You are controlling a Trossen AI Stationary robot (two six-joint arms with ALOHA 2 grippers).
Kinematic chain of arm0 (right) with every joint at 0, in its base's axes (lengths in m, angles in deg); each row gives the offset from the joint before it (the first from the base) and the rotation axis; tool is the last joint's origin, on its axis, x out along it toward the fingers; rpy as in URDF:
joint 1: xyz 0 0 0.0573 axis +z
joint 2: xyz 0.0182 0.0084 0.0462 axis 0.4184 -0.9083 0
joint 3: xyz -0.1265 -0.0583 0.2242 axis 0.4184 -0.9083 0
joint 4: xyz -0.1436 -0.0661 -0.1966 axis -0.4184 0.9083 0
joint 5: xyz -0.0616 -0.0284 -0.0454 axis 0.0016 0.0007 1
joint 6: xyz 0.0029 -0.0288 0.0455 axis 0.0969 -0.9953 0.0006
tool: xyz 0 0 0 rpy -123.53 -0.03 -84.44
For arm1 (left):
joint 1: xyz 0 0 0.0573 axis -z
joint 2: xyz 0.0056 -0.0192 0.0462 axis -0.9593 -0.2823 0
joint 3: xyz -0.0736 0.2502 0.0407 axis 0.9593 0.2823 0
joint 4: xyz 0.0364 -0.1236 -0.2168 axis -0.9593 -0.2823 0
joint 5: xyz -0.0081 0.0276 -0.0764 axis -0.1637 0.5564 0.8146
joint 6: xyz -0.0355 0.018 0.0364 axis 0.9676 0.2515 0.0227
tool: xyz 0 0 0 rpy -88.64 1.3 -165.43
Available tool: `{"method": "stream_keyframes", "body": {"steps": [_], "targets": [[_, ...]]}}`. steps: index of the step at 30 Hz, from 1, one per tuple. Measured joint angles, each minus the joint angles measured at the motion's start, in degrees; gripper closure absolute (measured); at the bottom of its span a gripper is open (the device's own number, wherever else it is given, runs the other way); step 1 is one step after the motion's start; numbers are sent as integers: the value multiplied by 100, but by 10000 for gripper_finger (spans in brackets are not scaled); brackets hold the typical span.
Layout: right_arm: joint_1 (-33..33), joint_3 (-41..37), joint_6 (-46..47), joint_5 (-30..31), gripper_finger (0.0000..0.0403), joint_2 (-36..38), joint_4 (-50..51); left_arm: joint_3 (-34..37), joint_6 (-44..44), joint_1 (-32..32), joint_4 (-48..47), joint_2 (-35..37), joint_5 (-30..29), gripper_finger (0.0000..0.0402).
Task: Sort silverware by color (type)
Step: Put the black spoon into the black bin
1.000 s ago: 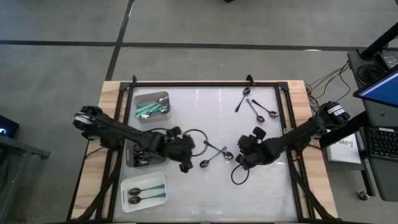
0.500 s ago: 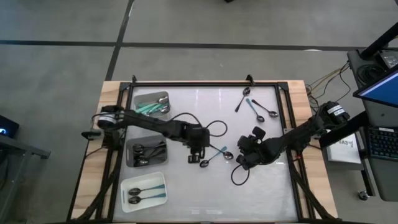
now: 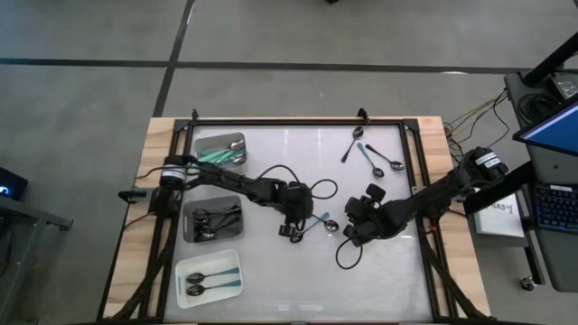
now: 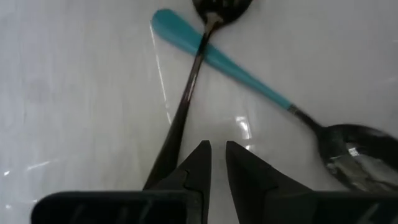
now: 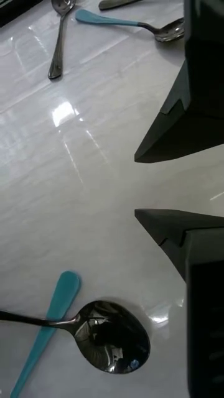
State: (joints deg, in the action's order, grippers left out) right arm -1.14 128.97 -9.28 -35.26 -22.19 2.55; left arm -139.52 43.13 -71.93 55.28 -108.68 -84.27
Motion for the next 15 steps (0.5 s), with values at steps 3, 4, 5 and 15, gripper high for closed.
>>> {"method": "stream_keyframes", "body": {"steps": [3,4,5,15], "targets": [[0,-2,0,7,280,0,-5,1,-4,1,172,36,30,367],[0,-4,0,13,280,0,-5,1,-21,-9,248,17,33,367],[-1,-4,0,30,280,0,-5,1,-25,-20,336,-5,37,367],[-2,-11,7,39,280,0,-12,3,-305,-99,949,-57,33,367]]}}
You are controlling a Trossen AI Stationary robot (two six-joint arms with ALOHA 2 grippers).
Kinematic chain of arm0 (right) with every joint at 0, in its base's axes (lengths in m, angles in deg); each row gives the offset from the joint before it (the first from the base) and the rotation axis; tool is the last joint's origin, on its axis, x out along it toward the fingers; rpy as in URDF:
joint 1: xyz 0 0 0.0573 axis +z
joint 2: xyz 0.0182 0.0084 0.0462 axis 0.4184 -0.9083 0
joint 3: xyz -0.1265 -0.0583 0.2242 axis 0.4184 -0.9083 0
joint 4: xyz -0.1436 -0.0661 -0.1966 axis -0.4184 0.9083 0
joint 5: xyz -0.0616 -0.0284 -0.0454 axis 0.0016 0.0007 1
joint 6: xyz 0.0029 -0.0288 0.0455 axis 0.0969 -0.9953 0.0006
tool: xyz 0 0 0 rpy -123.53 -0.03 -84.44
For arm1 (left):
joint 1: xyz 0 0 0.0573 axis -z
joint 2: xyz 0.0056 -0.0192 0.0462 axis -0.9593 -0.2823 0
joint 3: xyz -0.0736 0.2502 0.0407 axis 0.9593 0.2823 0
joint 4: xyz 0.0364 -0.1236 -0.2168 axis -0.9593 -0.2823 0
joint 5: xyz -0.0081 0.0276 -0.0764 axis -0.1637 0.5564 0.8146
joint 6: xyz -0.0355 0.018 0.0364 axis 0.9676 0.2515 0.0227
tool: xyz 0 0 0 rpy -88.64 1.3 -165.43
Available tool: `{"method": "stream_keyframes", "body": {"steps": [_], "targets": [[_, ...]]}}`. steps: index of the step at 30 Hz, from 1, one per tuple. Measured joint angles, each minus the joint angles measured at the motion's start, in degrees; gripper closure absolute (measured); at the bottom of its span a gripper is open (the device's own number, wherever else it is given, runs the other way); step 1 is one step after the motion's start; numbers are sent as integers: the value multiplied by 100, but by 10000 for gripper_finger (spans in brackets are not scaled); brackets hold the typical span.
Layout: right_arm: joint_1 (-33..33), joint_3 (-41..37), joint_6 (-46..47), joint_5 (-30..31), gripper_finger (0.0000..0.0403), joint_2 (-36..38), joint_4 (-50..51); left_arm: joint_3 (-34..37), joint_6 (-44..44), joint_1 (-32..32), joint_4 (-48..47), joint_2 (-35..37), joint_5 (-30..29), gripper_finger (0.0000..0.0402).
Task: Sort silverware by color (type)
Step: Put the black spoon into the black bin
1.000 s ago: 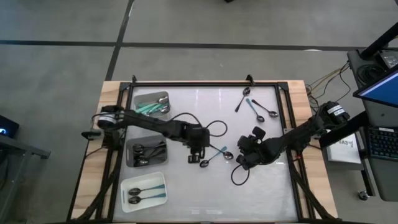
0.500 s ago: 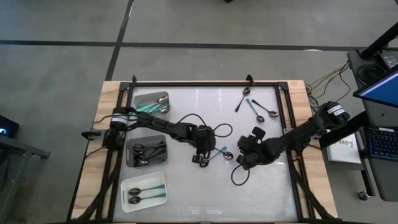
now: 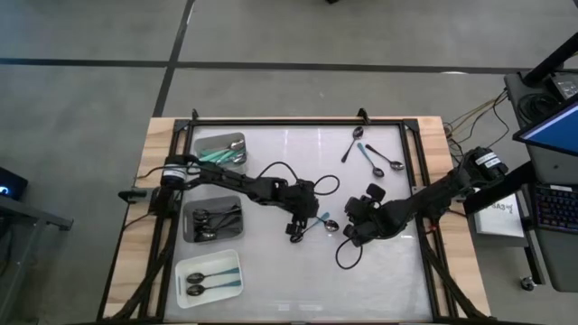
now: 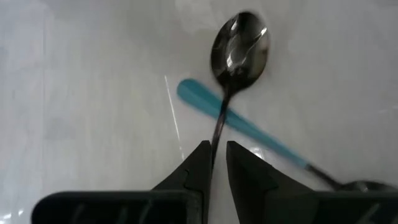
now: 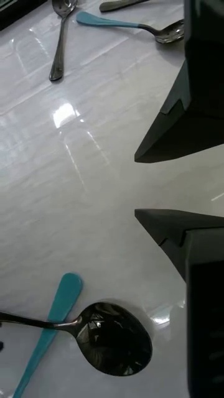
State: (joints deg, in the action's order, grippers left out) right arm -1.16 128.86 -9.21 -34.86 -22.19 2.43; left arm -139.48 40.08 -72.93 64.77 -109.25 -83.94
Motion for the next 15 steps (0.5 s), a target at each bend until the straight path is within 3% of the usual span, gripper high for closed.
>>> {"method": "stream_keyframes", "body": {"steps": [9,12,15], "targets": [[0,0,-2,0,280,0,2,2,-31,-73,-80,-34,48,367],[1,0,-2,-2,280,0,2,2,29,-108,-83,-122,462,367],[0,-2,0,-2,280,0,3,-2,29,-106,47,-247,454,367]]}}
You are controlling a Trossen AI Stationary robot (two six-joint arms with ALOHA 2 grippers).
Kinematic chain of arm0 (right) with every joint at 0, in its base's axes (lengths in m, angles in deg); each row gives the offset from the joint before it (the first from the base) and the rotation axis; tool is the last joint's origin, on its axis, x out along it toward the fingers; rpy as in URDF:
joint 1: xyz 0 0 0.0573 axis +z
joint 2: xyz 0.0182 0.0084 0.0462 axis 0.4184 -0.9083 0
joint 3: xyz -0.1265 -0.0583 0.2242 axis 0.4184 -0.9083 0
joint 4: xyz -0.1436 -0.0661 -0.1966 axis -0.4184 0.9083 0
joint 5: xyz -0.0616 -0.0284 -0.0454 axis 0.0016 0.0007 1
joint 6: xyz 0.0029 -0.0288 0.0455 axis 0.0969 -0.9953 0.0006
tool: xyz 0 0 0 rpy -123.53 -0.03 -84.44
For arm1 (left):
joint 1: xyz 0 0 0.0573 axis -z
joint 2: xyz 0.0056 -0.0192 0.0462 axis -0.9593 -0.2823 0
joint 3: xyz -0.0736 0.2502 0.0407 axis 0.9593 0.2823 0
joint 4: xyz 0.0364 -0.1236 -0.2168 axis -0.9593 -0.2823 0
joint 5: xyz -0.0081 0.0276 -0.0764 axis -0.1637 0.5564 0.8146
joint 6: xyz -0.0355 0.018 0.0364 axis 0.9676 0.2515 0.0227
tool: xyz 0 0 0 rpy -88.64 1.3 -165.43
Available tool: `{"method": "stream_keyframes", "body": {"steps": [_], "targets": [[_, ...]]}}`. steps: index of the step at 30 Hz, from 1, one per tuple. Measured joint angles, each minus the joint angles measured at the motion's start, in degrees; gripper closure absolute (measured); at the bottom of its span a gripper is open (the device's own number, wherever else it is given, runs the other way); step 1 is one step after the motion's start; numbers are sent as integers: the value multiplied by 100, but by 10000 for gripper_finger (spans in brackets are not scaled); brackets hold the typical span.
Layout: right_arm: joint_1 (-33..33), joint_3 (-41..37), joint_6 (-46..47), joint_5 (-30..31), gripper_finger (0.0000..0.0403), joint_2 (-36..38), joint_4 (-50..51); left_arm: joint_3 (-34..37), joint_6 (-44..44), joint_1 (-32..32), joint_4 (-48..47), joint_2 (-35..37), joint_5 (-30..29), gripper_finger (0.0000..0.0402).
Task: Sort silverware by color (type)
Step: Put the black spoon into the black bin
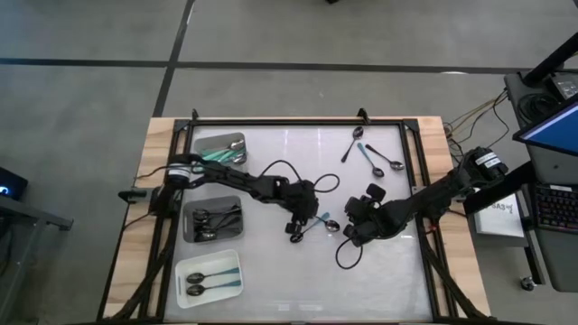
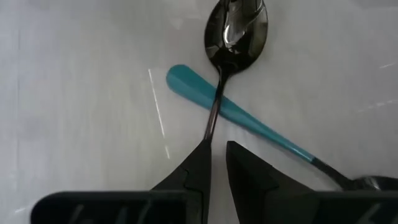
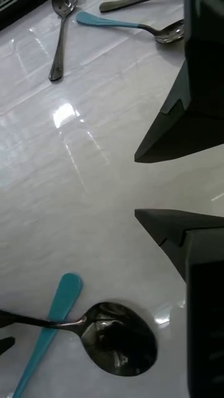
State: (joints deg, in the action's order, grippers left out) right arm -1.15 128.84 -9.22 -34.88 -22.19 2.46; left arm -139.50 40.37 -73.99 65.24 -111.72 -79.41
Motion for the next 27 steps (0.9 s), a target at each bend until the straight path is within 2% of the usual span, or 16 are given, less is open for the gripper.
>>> {"method": "stream_keyframes", "body": {"steps": [9,19,27], "targets": [[2,-4,0,-2,280,0,6,-306,257,-57,-14,-280,5,367],[2,-9,0,-4,280,0,2,-907,66,-59,-1425,-281,-12,367],[2,-9,0,-4,280,0,1,-1039,106,-52,-1735,-252,13,367]]}}
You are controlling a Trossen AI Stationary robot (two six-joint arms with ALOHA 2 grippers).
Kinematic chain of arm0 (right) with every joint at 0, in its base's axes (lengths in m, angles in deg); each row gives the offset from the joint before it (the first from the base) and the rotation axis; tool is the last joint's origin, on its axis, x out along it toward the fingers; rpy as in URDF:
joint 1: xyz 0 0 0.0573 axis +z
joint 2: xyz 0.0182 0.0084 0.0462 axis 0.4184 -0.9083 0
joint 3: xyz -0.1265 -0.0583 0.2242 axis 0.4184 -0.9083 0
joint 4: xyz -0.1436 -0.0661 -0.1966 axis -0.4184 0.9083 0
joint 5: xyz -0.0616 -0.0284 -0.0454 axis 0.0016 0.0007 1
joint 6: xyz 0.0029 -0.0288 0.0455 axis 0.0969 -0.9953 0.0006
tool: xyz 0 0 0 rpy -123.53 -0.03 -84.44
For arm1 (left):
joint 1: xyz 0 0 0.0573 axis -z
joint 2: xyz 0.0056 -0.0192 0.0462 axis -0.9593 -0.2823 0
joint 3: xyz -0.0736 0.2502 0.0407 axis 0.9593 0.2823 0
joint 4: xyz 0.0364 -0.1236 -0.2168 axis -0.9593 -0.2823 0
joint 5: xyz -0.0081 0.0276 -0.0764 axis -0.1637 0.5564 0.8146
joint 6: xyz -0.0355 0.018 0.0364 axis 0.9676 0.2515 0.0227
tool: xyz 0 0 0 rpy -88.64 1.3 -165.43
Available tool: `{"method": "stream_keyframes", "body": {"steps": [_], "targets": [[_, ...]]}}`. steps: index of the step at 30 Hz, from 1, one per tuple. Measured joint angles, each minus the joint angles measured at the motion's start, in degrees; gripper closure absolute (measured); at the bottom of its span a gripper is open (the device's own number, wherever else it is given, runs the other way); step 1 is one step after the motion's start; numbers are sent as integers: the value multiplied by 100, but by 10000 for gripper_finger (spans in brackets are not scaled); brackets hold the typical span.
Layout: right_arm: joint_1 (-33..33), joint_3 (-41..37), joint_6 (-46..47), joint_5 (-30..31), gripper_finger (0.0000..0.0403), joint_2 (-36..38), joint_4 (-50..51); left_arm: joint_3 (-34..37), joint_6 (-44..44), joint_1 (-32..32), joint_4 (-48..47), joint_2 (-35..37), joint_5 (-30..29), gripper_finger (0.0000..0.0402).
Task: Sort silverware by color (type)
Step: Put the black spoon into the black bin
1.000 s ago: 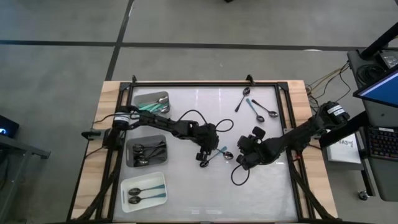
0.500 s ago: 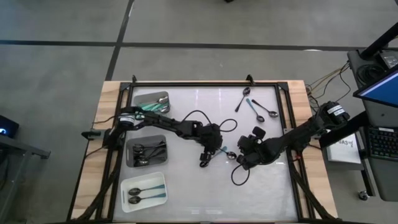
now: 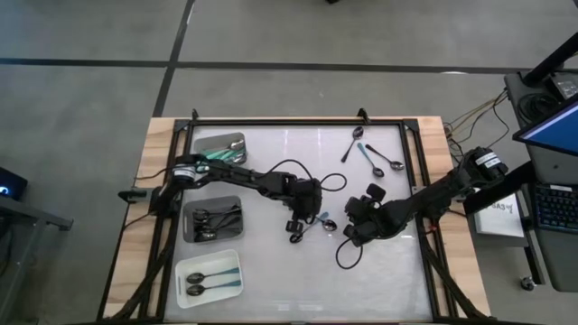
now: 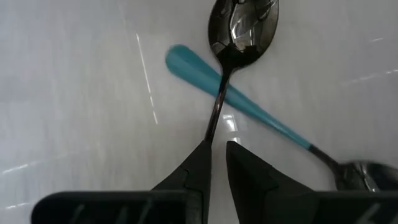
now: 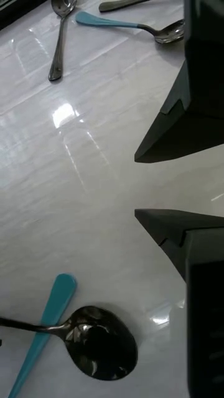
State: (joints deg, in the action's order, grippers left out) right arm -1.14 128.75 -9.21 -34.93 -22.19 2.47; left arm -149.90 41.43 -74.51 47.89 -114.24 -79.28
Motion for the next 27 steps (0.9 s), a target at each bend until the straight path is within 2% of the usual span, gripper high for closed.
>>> {"method": "stream_keyframes", "body": {"steps": [5,14,27], "targets": [[0,0,20,-3,280,0,-3,-253,2,-2,17,-14,-2,367],[0,0,9,-9,280,0,-2,-231,29,-4,15,-30,-2,362],[0,0,15,-7,280,0,-8,-231,-20,-13,127,-260,-33,283]]}}
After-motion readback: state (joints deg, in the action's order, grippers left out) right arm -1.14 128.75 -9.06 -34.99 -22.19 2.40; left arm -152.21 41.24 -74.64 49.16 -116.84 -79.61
